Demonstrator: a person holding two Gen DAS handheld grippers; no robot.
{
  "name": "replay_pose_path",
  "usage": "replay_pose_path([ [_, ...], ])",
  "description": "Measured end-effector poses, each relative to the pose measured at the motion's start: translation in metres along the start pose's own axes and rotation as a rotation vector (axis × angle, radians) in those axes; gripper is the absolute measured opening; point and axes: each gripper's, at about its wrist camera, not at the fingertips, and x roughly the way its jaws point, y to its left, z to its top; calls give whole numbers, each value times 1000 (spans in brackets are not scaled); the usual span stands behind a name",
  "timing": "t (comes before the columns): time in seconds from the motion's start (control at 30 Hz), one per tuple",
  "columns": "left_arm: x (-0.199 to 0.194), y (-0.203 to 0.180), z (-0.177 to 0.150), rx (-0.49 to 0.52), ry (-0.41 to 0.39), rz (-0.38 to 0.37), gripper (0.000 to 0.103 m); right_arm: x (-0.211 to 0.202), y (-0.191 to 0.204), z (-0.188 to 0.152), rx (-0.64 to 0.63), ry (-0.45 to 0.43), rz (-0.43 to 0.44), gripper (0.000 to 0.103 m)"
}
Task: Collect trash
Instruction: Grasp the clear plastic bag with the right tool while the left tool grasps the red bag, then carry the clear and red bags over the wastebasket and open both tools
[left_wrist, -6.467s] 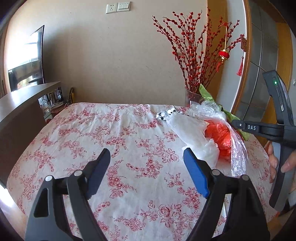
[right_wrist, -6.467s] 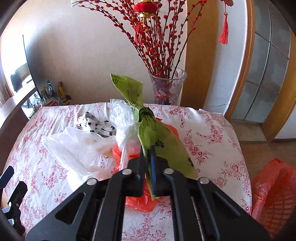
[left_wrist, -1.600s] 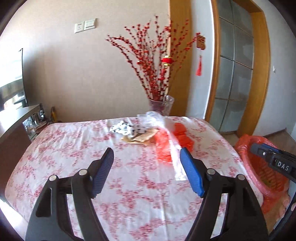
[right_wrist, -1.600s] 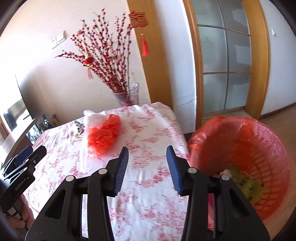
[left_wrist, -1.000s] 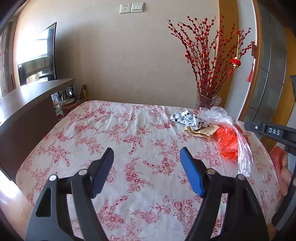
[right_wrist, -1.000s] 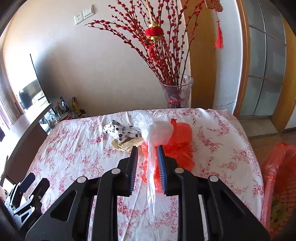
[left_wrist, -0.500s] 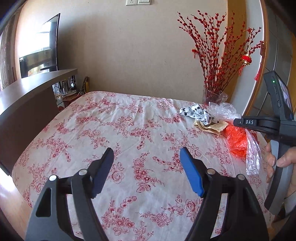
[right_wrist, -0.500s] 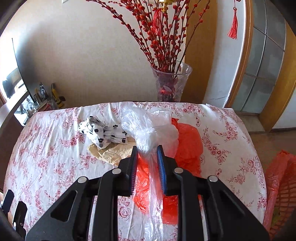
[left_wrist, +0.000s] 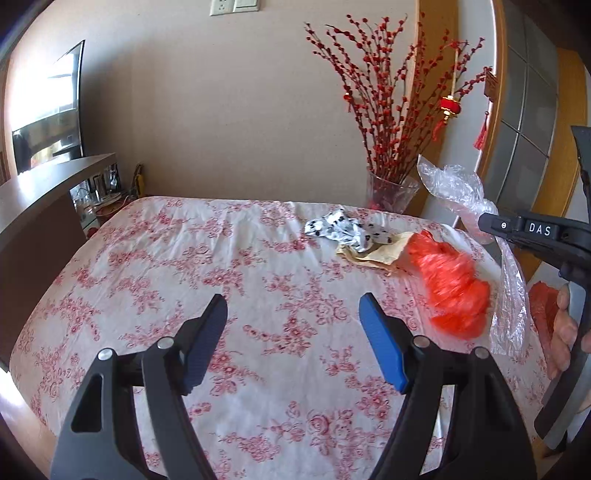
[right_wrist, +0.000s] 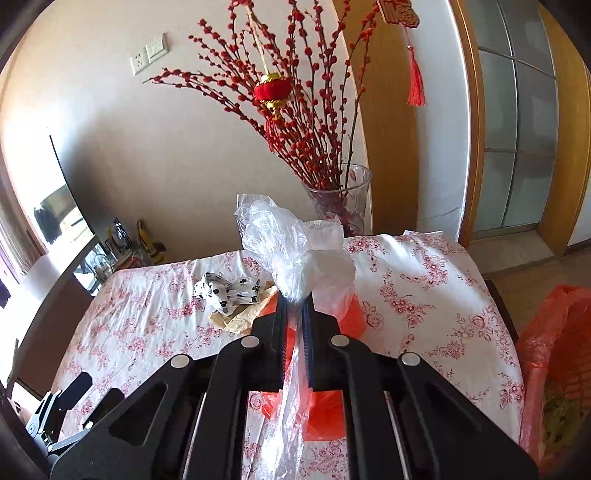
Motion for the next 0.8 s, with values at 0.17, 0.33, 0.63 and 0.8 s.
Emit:
replay_pose_path([
  [0.17,7,-36,13,55,12,-83,73,-22,-22,-6,37,-34,-12,8],
  [0.33,25,-80,29,102,38,-184,73,-47,-53,-17,70,-68,-76,8],
  [0.63,85,-143,18,199,189,-197,77,-72,-99,-41,126,-56,-153,8],
  [0.8,105,-154,0,203,260,-236,41,-86,-118,-52,154,-51,-169,8],
])
